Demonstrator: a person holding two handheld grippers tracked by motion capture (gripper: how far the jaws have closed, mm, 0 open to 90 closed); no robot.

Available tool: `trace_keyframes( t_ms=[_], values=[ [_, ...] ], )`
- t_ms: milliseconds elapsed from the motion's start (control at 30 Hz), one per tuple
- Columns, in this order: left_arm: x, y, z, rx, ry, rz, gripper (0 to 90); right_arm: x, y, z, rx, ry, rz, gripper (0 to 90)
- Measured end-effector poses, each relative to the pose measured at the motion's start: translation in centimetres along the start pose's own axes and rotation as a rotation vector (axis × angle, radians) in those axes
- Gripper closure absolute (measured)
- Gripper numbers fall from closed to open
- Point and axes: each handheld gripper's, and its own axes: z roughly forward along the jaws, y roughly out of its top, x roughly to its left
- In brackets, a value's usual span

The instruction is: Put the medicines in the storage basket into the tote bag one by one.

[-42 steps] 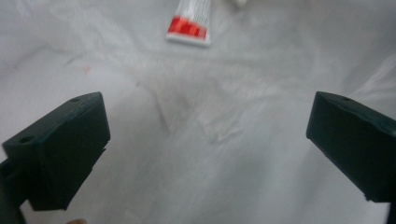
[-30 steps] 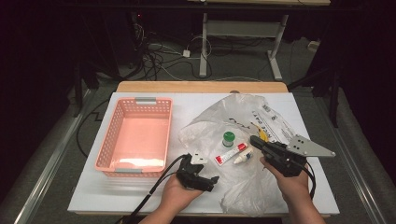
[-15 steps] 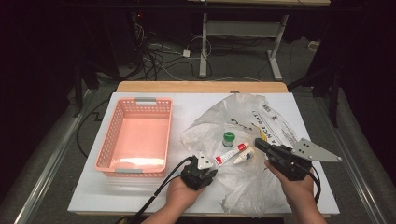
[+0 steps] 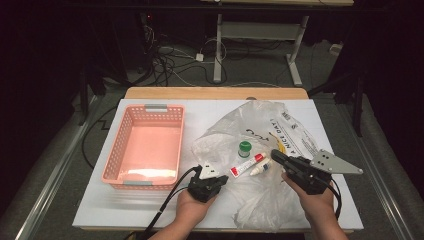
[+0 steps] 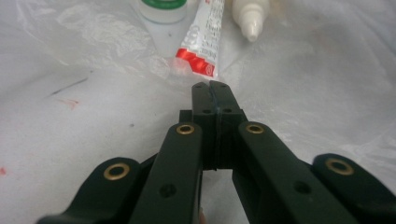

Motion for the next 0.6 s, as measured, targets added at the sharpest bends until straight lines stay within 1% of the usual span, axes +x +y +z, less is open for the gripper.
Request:
trace_keyframes(
  t_ms=[67,167,267,300,467,600],
  values=[
    [0.0,-0.1,-0.2,-0.023,-0.003,0.009,88.5,0.0,-0.1,0.1,0.000,-0.002,0.005,90.0],
    [-0.2,-0.4,-0.6,-0.065,-0.001,0.029,88.5,0.0,-0.1,0.1,-0.002,-0.003,-0.002,90.0],
    [-0.1,-0.5,-1.0,-0.103,0.000,0.012,88.5,0.1,0.1,0.1,-0.009,-0.009,-0.006,90.0],
    [-0.1,-0.6,-1.0,-0.115,0.009,0.003,88.5,0.1,0.1,0.1,-0.009,-0.011,-0.008,90.0],
    [-0.2,-0.7,-1.2,-0.133,0.018,0.003,88.5,0.0,0.0,0.0,-0.007,-0.019,-0.009,90.0],
    [-0.1,-0.7,-1.4,-0.159,0.010,0.004,88.5,0.0,0.1,0.0,-0.015,-0.024,-0.004,90.0]
  ],
)
